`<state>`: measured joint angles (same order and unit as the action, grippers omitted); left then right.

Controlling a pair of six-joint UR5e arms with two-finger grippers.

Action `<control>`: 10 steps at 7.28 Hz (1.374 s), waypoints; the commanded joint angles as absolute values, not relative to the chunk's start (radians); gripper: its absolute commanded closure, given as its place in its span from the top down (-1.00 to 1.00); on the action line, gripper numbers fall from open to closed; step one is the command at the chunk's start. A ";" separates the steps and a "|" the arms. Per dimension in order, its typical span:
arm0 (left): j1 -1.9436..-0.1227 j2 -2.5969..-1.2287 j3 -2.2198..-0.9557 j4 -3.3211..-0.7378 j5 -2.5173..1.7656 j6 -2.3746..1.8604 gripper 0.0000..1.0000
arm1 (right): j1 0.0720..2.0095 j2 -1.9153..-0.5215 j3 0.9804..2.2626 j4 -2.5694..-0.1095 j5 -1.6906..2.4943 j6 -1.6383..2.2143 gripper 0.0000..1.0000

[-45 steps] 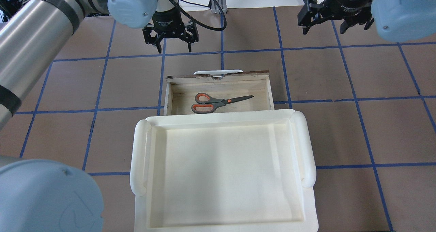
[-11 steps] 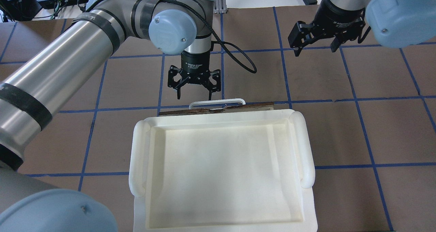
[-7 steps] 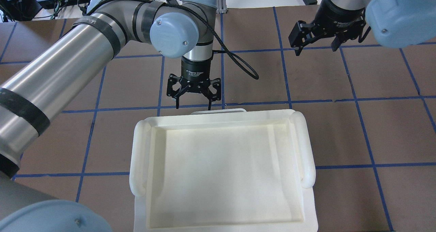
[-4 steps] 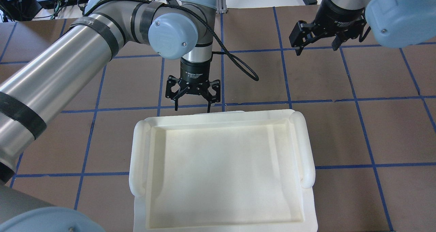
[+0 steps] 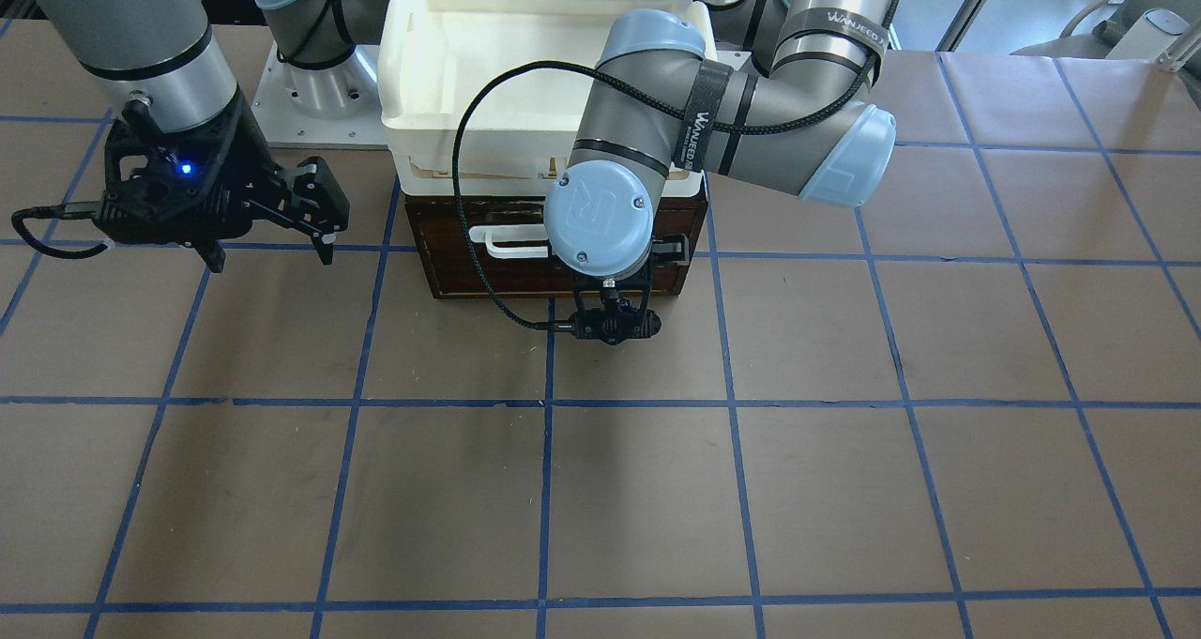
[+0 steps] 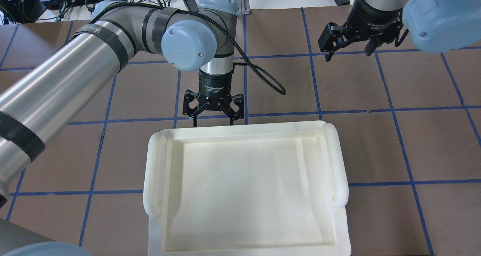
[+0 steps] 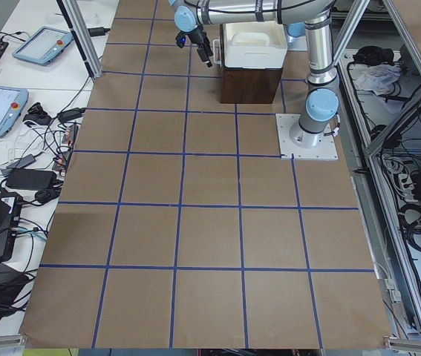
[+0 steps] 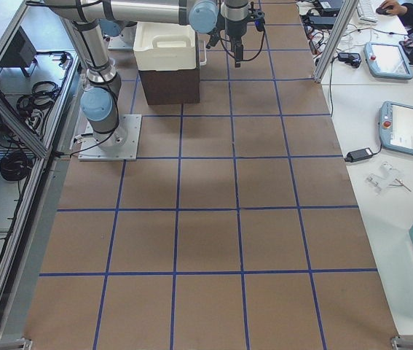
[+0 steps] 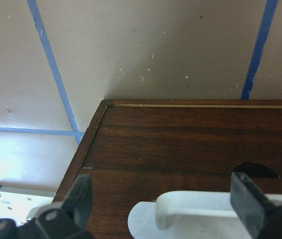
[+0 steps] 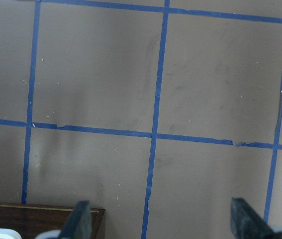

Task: Put scissors in drawer and close it

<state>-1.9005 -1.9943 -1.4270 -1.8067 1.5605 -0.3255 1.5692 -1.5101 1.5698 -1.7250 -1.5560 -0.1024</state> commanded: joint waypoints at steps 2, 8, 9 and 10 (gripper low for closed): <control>-1.901 -1.987 -1.430 -1.822 1.552 -0.331 1.00 | 1.569 -1.512 1.569 -1.710 -1.572 -0.097 1.00; -1.850 -1.927 -1.320 -1.795 1.624 -0.285 1.00 | 1.569 -1.512 1.571 -1.724 -1.562 -0.092 1.00; -1.806 -1.884 -1.307 -1.745 1.629 -0.281 1.00 | 1.569 -1.513 1.571 -1.726 -1.566 -0.089 1.00; -1.763 -1.821 -1.304 -1.753 1.650 -0.279 1.00 | 1.569 -1.513 1.571 -1.726 -1.566 -0.089 1.00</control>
<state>-1.8127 -1.8852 -1.3160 -1.7646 1.6317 -0.2827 1.5693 -1.5118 1.5707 -1.7244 -1.5650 -0.0910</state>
